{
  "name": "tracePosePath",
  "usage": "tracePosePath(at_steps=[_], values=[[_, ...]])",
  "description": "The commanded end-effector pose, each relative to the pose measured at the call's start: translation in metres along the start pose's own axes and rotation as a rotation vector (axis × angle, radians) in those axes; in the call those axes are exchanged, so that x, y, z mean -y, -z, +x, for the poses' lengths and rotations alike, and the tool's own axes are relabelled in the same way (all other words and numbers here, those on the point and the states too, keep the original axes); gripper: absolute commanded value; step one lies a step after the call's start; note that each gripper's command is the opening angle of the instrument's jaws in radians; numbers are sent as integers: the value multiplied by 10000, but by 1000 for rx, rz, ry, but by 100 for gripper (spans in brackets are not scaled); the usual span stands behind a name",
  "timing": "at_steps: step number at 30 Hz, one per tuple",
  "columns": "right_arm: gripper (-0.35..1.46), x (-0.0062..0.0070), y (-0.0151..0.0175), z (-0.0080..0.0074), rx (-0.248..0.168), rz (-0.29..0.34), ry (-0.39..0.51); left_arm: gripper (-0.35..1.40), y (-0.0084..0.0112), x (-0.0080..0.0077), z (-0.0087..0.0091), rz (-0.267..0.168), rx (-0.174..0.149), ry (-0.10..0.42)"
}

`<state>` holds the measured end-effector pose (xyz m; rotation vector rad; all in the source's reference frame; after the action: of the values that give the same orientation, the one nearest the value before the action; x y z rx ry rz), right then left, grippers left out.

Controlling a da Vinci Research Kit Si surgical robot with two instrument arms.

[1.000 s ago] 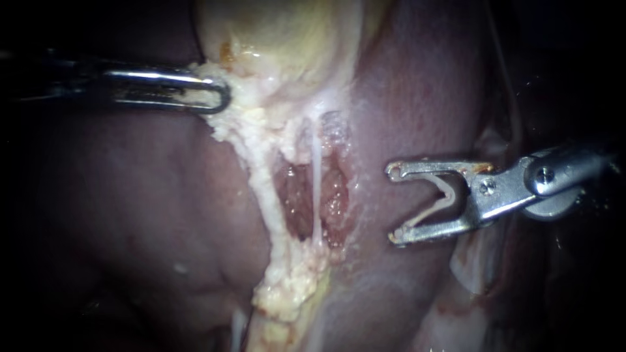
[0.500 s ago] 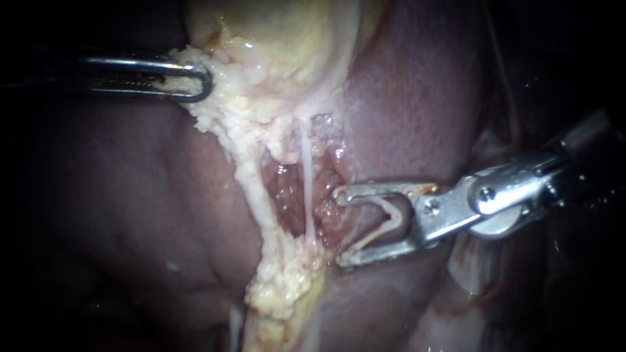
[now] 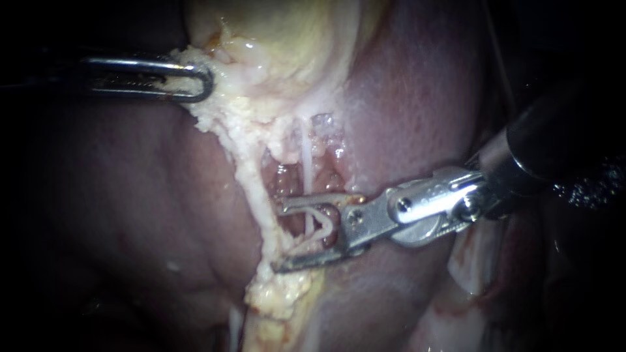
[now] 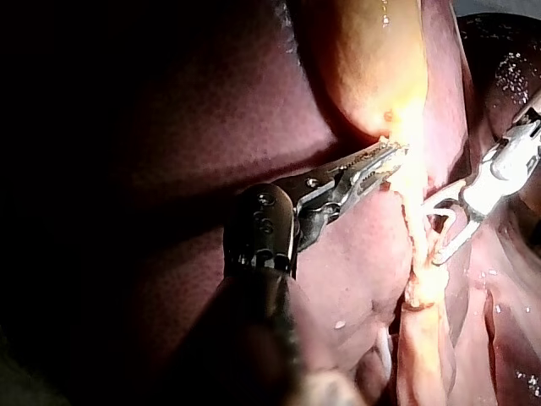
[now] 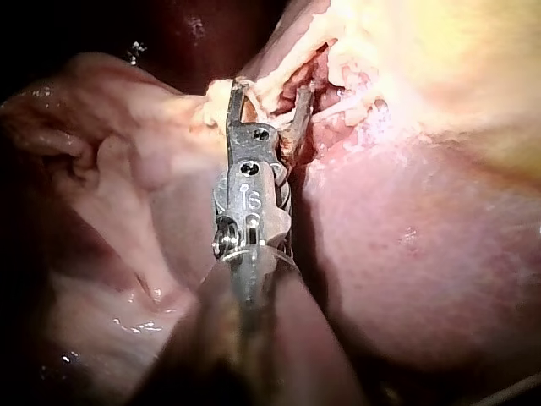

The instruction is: Clipping first clip left tube

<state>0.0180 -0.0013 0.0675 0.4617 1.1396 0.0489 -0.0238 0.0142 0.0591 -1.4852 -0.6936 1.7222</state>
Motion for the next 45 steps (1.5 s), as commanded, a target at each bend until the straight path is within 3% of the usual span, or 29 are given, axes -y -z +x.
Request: tracePosePath(at_steps=[1, 5, 10, 16, 26, 32, 37, 41, 45], values=[[48, -1, -3, 0, -2, -2, -5, -35, 0, 0, 0, 0, 0, 0], [49, -4, -10, 0, -21, 11, -22, -35, 0, 0, 0, 0, 0, 0], [46, 0, -11, 2, -116, 141, -54, -35, 1, 0, 0, 0, 0, 0], [45, 5, -22, 6, -176, 199, -88, -35, 0, 0, 0, 0, 0, 0], [46, 19, -54, 9, -209, 250, -114, -35, 0, 2, -1, 0, 0, 0], [44, 37, -51, 19, -219, 286, -120, -35, 0, 3, -1, -1, 0, -1], [41, 43, -46, 22, -219, 292, -125, -35, 1, 3, -2, -1, 1, -1], [29, 41, -42, 24, -218, 291, -145, -35, 1, 3, -2, -1, 1, -1], [-5, 40, -37, 27, -216, 287, -178, -35, 1, 3, -2, -1, 1, -1]])
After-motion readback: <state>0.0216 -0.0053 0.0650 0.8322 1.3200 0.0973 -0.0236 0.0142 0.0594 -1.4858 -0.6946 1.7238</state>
